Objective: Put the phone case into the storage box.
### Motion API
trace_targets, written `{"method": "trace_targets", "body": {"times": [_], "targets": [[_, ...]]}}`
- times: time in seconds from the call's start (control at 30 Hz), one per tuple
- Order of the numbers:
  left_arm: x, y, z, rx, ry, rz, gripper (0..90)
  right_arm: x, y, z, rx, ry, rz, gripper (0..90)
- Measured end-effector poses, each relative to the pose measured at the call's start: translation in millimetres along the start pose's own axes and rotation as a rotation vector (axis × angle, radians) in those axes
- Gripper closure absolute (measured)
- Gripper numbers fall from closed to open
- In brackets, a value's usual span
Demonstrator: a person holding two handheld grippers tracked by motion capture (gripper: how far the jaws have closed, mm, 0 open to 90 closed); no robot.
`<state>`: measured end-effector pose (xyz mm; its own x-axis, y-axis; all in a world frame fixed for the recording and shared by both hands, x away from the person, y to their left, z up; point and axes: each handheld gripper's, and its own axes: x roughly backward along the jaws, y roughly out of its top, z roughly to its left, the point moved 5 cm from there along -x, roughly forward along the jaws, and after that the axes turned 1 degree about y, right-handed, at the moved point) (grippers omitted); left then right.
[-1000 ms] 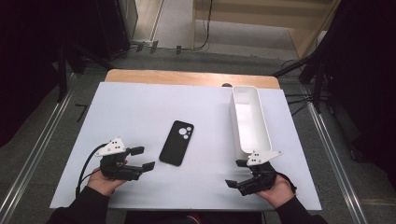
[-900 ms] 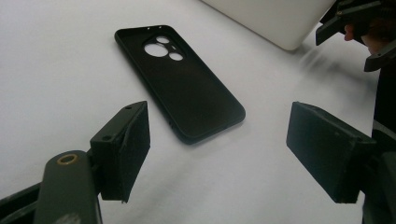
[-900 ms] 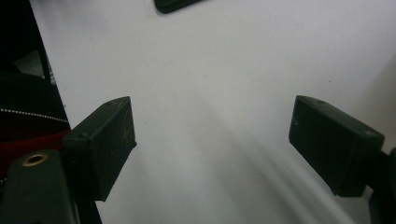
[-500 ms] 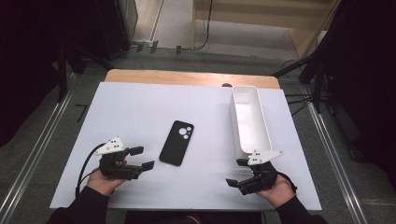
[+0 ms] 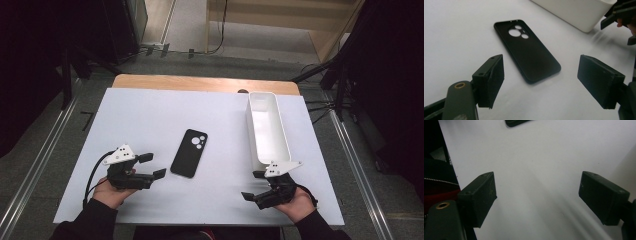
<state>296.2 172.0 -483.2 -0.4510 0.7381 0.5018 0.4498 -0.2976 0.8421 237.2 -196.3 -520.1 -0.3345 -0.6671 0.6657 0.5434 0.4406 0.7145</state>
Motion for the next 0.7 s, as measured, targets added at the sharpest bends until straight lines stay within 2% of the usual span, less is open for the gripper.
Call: {"method": "trace_targets", "body": {"times": [0.1, 0.13, 0.2, 0.3, 0.47, 0.67, 0.7], "targets": [[-1.7, 5.3, -0.4, 0.013, -0.008, -0.024, 21.1, 0.3, 0.3, 0.3, 0.005, 0.004, -0.005, 13.2], [-2.6, 8.5, -1.3, 0.031, -0.04, -0.032, 21.1, 0.4, 0.2, 0.3, 0.005, 0.003, -0.004, 13.2], [-2.6, 10.9, -1.9, 0.041, -0.076, -0.052, 21.1, 0.2, -0.1, 0.0, 0.006, 0.004, -0.003, 13.2], [-3.2, 13.4, -0.7, 0.051, -0.079, -0.06, 21.2, 0.0, -0.4, -0.1, 0.002, 0.006, -0.002, 13.2], [-7.4, 18.2, 2.2, 0.028, -0.069, -0.056, 21.5, -0.5, -0.3, 0.3, -0.002, 0.01, -0.001, 13.2], [-20.6, 26.4, -1.1, -0.027, -0.061, -0.047, 21.5, -1.0, 0.0, 0.2, 0.001, 0.012, 0.003, 13.2], [-23.1, 28.1, -1.3, -0.022, -0.062, -0.049, 21.5, -0.9, -0.1, 0.4, -0.001, 0.012, 0.004, 13.2]]}}
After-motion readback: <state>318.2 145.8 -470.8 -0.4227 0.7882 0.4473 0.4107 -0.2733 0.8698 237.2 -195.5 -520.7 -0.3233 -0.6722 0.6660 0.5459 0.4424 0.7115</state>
